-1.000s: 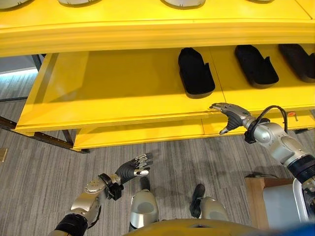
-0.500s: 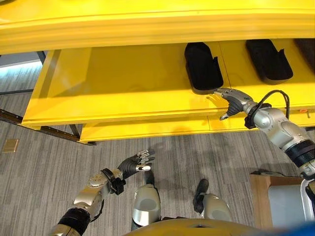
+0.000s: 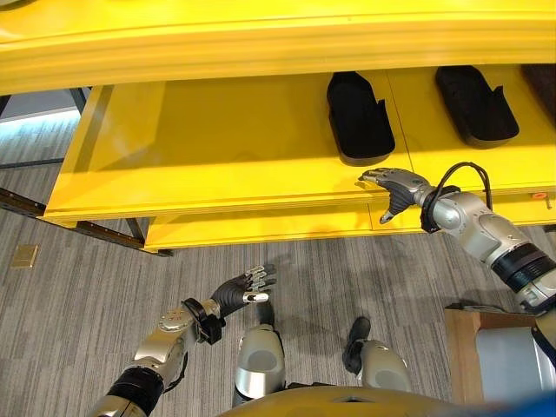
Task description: Move parts from the plastic box to the shelf.
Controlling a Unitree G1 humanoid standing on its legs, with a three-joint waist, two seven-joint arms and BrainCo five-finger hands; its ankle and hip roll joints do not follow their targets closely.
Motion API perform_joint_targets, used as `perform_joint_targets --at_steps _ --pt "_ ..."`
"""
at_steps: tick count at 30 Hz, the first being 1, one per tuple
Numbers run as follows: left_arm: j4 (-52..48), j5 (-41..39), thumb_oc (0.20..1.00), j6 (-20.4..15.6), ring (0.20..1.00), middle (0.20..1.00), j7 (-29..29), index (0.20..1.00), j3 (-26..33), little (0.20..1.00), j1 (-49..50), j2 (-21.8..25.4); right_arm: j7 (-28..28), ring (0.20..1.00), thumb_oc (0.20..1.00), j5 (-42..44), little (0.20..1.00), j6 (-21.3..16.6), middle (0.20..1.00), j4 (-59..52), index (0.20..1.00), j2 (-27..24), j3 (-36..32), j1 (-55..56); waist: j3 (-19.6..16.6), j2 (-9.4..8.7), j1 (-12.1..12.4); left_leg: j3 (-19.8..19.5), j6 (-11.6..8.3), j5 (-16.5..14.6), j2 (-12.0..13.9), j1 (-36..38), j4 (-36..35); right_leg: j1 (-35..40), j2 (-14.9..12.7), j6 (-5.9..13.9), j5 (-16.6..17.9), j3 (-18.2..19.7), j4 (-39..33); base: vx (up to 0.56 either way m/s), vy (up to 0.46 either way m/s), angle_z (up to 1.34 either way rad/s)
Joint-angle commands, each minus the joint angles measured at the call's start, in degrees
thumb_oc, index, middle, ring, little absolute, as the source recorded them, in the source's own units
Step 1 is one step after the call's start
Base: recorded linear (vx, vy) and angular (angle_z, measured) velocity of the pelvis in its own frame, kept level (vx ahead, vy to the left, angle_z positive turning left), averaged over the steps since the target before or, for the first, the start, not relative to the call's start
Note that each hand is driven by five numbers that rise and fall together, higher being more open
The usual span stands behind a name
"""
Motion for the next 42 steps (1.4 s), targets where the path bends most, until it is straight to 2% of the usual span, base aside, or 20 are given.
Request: perform_joint_targets --at_steps 1,5,8,14,35,38,42 --pt "-0.6 0.9 1.0 -1.4 1.0 1.0 -1.4 1.0 -2.3 1.0 -0.4 -0.2 0.3 1.0 1.0 0.1 1.0 -0.3 1.0 0.1 1.0 0.1 0.7 -6.8 -1.0 0.34 1.7 -1.4 -0.68 1.7 4.2 0.0 1.5 -1.0 -5.1 4.64 -3.8 -0.2 8.9 0.0 0.0 0.0" --pt "-0.8 1.2 1.0 -0.5 1.0 1.0 -0.9 1.0 -2.4 1.0 -0.9 -0.4 3.5 1.0 1.0 1.5 1.0 1.1 1.0 0.7 1.0 0.6 1.6 -8.0 -1.1 0.37 2.0 -1.4 -0.67 1.7 4.2 -0.1 1.8 -1.0 -5.3 4.51 -4.1 -0.4 9.3 0.0 0.0 0.0" --pt "-0.8 1.3 1.0 -0.2 1.0 1.0 -1.0 1.0 -2.4 1.0 -0.9 -0.3 4.0 1.0 1.0 2.5 1.0 1.0 1.0 1.8 1.0 0.7 2.6 -8.9 -1.1 0.41 2.3 -1.4 -0.64 1.7 4.3 0.0 1.8 -0.9 -5.4 4.4 -4.2 -0.6 9.5 0.01 -0.002 0.0" --pt "-0.7 1.0 1.0 0.5 1.0 1.0 -0.6 1.0 -3.2 1.0 -1.2 -0.3 3.0 1.0 1.0 2.2 1.0 0.4 1.0 3.8 1.0 1.4 3.1 -11.2 -1.2 0.59 2.8 -1.6 -0.68 1.8 4.3 0.0 1.8 -0.9 -5.5 4.31 -4.4 -1.1 10.1 0.04 0.001 0.01" --pt "-1.1 -0.8 1.0 2.2 1.0 1.0 1.4 1.0 -4.9 1.0 -2.6 -0.5 1.1 1.0 1.0 3.4 1.0 3.8 1.0 7.7 1.0 2.5 3.6 -16.6 0.6 1.19 3.8 -2.6 -0.44 1.3 4.6 -2.4 4.6 -4.1 -6.7 3.7 -5.7 -1.6 15.2 0.04 0.007 0.03" --pt "-1.4 -1.3 1.0 2.3 1.0 1.0 1.3 1.0 -5.2 1.0 -2.7 -0.1 2.4 1.0 1.0 3.9 1.0 5.4 1.0 9.3 1.0 3.1 3.5 -17.6 0.8 1.3 3.9 -2.8 -0.36 1.2 4.5 -2.7 4.9 -4.4 -6.6 3.62 -5.8 -1.5 15.5 0.01 -0.001 0.01" --pt "-1.6 -1.1 1.0 2.5 1.0 1.0 0.9 1.0 -4.9 1.0 -2.9 -0.1 3.4 1.0 1.0 3.4 1.0 5.2 1.0 9.4 1.0 2.7 3.6 -17.3 1.4 1.34 3.8 -2.6 -0.47 1.3 4.7 -3.1 5.0 -5.0 -6.7 3.67 -5.7 -1.5 15.8 -0.01 0.001 0.04"
